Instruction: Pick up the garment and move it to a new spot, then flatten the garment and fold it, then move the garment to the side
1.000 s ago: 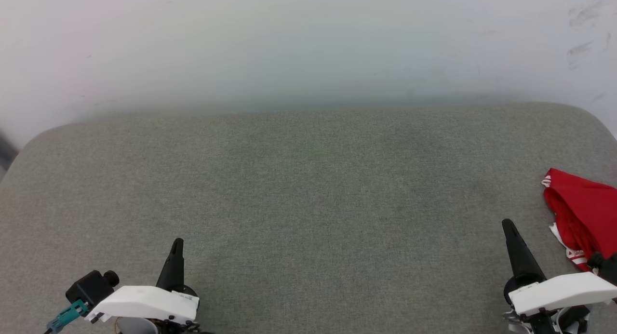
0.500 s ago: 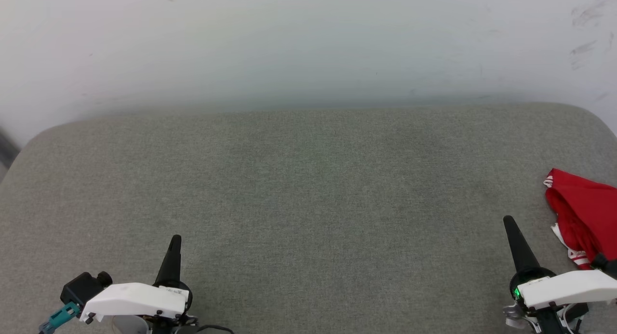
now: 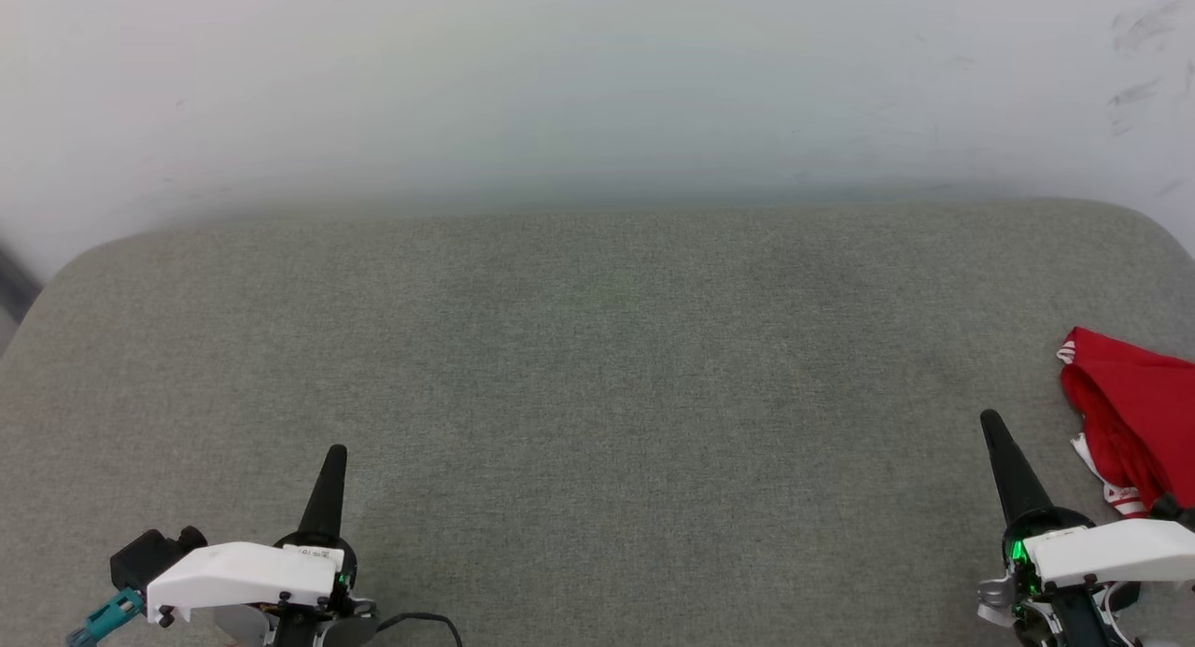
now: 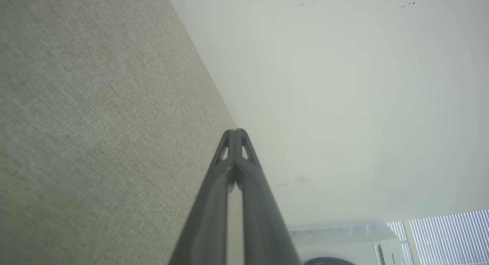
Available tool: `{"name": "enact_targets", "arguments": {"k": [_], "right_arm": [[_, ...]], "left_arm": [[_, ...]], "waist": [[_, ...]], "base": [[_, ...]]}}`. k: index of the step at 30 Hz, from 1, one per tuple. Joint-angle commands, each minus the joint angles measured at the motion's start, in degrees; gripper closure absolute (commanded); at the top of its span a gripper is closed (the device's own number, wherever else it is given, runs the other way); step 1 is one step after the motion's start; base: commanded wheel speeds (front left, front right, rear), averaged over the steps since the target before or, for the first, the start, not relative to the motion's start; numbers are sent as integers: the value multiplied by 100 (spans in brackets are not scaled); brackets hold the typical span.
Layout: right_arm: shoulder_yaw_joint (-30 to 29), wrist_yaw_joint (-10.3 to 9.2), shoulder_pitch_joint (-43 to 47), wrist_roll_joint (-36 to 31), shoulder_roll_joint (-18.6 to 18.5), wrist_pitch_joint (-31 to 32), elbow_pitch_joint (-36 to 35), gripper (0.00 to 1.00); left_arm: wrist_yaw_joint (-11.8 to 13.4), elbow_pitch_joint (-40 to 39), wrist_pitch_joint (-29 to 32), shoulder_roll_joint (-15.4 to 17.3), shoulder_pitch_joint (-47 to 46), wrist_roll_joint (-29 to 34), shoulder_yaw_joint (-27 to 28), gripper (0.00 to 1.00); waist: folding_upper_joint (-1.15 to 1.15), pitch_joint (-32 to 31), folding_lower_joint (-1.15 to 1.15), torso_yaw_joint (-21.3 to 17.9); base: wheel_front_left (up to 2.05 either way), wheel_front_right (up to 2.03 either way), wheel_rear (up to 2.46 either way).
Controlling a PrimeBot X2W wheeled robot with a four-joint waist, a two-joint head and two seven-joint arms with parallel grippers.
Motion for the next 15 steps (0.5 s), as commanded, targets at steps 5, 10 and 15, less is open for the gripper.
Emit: {"name": "enact_targets", "arguments": {"k": [5,10,15], "right_arm": [[-38,-1,-155,372,23,42,25,100],[-63,-1,-172,617,32,76,58,100],[-84,-1,-193,852,42,98,92,100]], "left_arm": [[-63,-42,98,-32,-157,-337,91,100],[-98,-38,165,-46,-161,-566,130,100],[-120,-35,218,-62,-178,-786,177,100]], "waist": [[0,5,0,10],[0,10,0,18],[0,15,0,26]], "base": [[0,0,0],[0,0,0],[0,0,0]]}}
